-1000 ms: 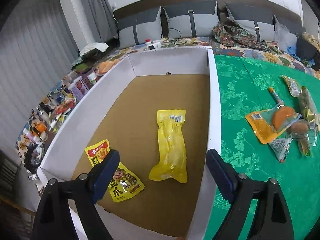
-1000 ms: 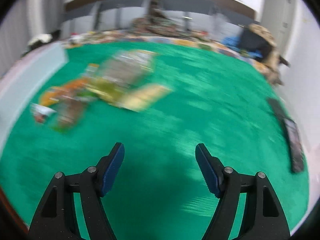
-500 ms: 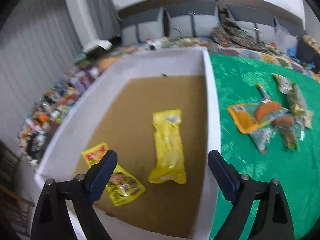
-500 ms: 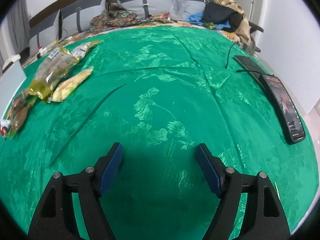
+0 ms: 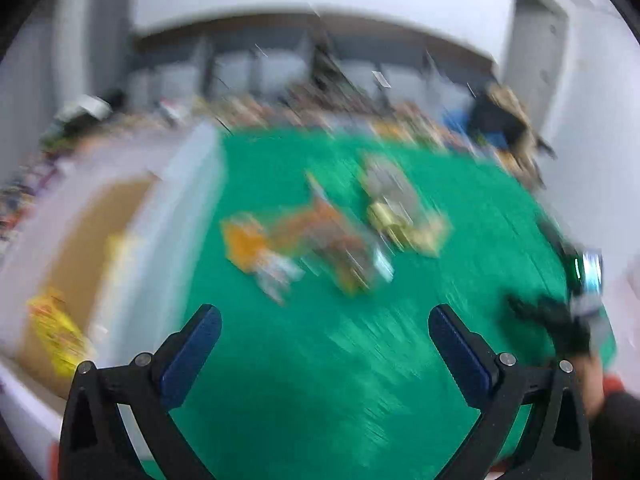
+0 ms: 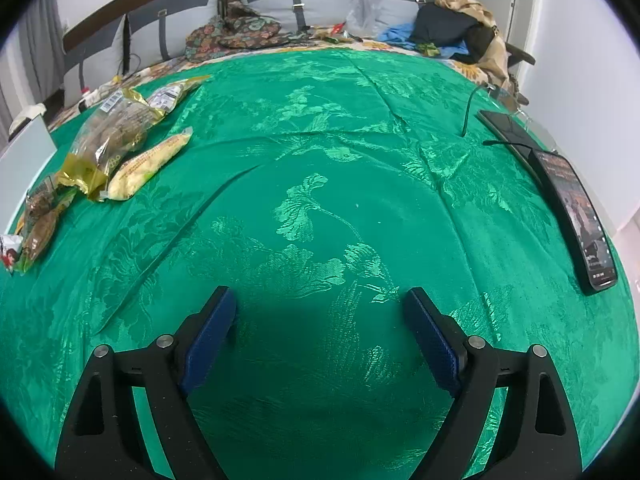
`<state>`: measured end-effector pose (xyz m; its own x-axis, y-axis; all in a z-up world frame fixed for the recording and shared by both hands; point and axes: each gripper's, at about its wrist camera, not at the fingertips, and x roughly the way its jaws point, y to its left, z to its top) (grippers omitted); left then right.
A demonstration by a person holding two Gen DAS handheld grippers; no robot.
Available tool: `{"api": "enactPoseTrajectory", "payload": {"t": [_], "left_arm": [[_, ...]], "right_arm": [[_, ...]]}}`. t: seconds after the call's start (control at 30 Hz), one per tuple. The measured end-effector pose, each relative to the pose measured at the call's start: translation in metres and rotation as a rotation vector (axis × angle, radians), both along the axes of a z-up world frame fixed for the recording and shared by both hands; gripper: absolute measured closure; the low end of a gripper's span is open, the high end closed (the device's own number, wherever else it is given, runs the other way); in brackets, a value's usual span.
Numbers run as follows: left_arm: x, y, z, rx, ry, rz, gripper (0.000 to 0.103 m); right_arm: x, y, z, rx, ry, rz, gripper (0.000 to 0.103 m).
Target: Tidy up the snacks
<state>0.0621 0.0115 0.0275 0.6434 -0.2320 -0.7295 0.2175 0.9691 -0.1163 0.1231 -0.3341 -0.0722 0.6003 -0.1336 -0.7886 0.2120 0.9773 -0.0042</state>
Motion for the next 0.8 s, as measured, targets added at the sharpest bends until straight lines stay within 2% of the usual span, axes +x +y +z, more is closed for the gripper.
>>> {"api": "enactPoseTrajectory", "payload": {"t": [0.07,0.17,0.27,0.4,0.57,0.8], "left_arm": [[0.006,-0.027,-0.036,0.061,0.081,-0.071,0.001],[0.017,-0.048,-0.072,0.114,0.155,-0.102,0.001],[0.028,-0.050,-0.086,0.134,0.172,-0.101,0.001],[0.044,-0.053,-0.102,0.170,0.179,-0.092,0.000],[0.047,-0.047,-0.105,0.136,0.118,-0.064,0.000],[0.052,-0.045,-0.107,0.131,0.099,-0.047,0.000]], "right_arm": [[0.000,0.000,0.000,0.000,0.000,0.000,0.014],[0.000,0.000,0.000,0.000,0.000,0.000,0.014],[0.000,0.000,0.000,0.000,0.000,0.000,0.014],[0.000,0.000,0.000,0.001,0.000,0.001,0.014],[0.000,0.000,0.000,0.001,0.000,0.000,0.013],[0.000,0.000,0.000,0.001,0.000,0.000,0.013]]}}
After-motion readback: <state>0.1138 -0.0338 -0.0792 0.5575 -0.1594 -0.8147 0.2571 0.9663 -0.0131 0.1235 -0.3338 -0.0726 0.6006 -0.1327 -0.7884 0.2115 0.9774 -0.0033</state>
